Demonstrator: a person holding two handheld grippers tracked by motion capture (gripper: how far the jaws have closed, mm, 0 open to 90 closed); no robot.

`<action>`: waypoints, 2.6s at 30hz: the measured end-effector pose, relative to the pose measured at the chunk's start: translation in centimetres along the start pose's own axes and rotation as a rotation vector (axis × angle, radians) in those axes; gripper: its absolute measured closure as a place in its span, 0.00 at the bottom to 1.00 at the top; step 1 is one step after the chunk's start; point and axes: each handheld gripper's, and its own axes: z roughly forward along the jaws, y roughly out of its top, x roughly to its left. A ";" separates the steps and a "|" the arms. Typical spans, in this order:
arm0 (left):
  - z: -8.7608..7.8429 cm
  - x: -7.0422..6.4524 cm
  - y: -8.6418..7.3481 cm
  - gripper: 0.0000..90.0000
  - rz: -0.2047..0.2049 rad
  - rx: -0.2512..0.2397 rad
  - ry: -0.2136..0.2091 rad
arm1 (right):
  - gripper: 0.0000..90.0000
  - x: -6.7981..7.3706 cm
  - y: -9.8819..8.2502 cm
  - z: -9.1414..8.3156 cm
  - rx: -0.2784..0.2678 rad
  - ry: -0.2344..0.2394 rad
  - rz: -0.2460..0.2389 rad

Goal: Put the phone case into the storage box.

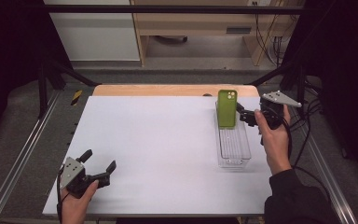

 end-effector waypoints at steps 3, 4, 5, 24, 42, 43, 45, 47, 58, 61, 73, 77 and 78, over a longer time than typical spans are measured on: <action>0.0 0.1 0.0 0.01 -0.016 -0.003 0.004 | 0.07 -0.2 -0.2 -0.4 -0.002 -0.004 0.001; 0.0 0.1 0.0 0.01 -0.010 0.000 0.001 | 0.07 -0.3 -0.3 -0.5 -0.003 -0.005 0.002; 0.1 0.1 0.0 0.01 -0.008 -0.001 0.001 | 0.07 -0.4 -0.3 -0.7 -0.002 -0.008 0.002; 0.1 0.0 -0.1 0.01 -0.001 0.002 -0.001 | 0.07 -1.6 -2.0 -2.5 -0.003 -0.014 0.015; 0.1 -0.1 -0.1 0.01 0.011 0.000 -0.013 | 0.07 -2.0 -3.8 -3.6 0.006 -0.010 0.027; 0.2 -0.1 -0.1 0.01 0.011 0.001 -0.014 | 0.07 -2.0 -3.9 -3.7 0.005 -0.009 0.030; 0.2 -0.1 -0.1 0.01 0.010 0.001 -0.014 | 0.07 -2.0 -4.1 -3.8 0.008 -0.009 0.028; 0.2 -0.1 -0.1 0.01 0.011 0.001 -0.014 | 0.07 -2.0 -4.3 -3.9 0.009 -0.008 0.030; 0.2 -0.1 -0.1 0.01 0.010 0.000 -0.015 | 0.07 -2.0 -5.0 -4.5 0.011 -0.006 0.032; 0.1 -0.1 -0.1 0.01 0.011 0.000 -0.014 | 0.07 -2.0 -5.3 -4.7 0.011 -0.004 0.034; 0.1 -0.1 -0.1 0.01 0.012 -0.001 -0.015 | 0.07 -2.2 -6.5 -5.5 0.016 -0.004 0.045; 0.1 -0.1 -0.1 0.01 0.011 0.000 -0.014 | 0.07 -2.3 -6.9 -5.8 0.019 -0.003 0.048; 0.1 -0.1 -0.1 0.01 0.011 -0.001 -0.015 | 0.07 -2.3 -7.0 -5.9 0.018 -0.003 0.052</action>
